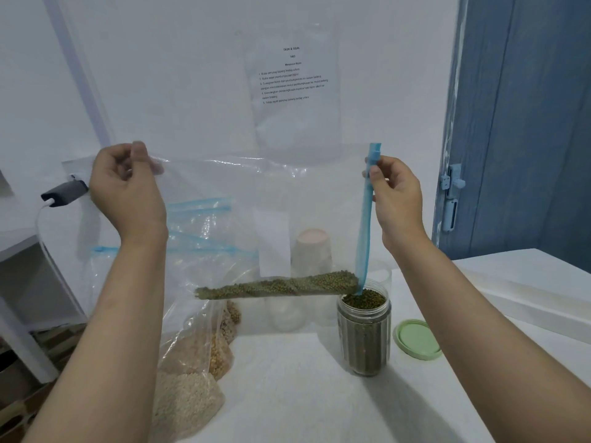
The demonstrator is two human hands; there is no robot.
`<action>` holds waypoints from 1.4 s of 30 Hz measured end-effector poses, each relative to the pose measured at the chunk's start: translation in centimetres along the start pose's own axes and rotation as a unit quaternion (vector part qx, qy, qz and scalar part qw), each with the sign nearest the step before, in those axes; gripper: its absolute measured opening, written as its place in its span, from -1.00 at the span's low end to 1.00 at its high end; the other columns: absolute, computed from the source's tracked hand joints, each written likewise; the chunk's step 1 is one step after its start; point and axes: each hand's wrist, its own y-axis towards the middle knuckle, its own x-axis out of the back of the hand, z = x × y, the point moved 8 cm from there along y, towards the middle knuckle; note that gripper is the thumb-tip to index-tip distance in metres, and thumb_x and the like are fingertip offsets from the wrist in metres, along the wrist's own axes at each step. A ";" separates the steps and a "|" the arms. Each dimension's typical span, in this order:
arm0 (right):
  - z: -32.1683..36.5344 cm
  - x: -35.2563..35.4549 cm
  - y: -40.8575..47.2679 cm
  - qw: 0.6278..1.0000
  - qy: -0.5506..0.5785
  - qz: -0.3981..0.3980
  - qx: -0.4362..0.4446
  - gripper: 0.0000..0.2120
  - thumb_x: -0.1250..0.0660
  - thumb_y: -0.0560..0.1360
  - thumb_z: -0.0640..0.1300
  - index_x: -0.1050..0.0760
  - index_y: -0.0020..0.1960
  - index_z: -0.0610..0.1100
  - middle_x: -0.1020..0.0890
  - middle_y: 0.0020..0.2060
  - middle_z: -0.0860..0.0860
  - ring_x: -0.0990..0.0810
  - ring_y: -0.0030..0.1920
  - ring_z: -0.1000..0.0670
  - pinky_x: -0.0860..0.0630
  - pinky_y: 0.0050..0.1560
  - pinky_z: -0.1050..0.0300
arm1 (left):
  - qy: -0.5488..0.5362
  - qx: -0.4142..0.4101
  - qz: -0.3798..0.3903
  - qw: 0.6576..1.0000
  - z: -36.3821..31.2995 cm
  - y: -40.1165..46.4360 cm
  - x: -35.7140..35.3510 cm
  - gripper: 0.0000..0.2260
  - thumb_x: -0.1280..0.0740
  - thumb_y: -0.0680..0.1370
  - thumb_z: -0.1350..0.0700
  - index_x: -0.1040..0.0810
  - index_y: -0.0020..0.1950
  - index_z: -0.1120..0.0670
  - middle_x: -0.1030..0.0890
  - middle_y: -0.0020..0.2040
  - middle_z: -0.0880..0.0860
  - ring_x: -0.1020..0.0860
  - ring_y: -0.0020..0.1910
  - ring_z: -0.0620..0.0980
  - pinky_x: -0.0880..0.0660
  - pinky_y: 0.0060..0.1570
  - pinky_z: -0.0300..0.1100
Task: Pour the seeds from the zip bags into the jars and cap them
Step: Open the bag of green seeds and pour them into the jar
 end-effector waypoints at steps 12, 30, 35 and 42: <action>0.5 -0.3 -0.7 1.000 -0.011 0.002 0.018 -0.86 -0.26 0.64 -0.17 -0.55 0.06 0.04 -0.62 -0.11 0.14 -0.52 -0.12 0.15 -0.51 -0.02 0.23 | 0.003 0.001 -0.028 1.000 0.4 -1.1 1.6 -0.86 -0.34 0.60 0.10 -0.49 -0.15 -0.07 -0.56 -0.37 -0.20 -0.55 -0.32 -0.25 -0.51 -0.11 -0.31; 0.3 -2.1 -0.8 0.999 -0.031 0.022 0.017 -0.87 -0.26 0.64 -0.16 -0.57 0.09 -0.02 -0.63 -0.13 0.14 -0.53 -0.11 0.12 -0.50 0.04 0.19 | 0.119 0.003 -0.030 0.992 1.6 -3.4 3.7 -0.89 -0.24 0.64 0.01 -0.43 -0.01 0.03 -0.57 -0.13 0.05 -0.52 -0.18 -0.06 -0.45 -0.12 -0.31; 0.2 -2.9 -1.5 0.999 -0.022 0.025 0.012 -0.87 -0.26 0.64 -0.16 -0.56 0.06 0.01 -0.63 -0.16 0.17 -0.53 -0.12 0.14 -0.49 0.04 0.18 | 0.234 -0.024 -0.016 0.972 1.4 -4.9 3.6 -0.79 -0.19 0.64 0.02 -0.51 0.05 0.14 -0.56 0.00 0.06 -0.48 -0.01 -0.02 -0.39 0.13 -0.08; -0.6 -4.5 -3.1 0.998 -0.027 0.052 0.006 -0.82 -0.26 0.64 -0.15 -0.55 -0.01 0.11 -0.64 -0.15 0.17 -0.52 -0.16 0.19 -0.51 -0.01 0.06 | 0.334 -0.105 0.083 0.933 1.3 -8.6 0.5 -0.73 -0.16 0.65 -0.03 -0.58 0.02 0.08 -0.61 0.05 0.00 -0.50 0.14 0.06 -0.15 0.43 0.22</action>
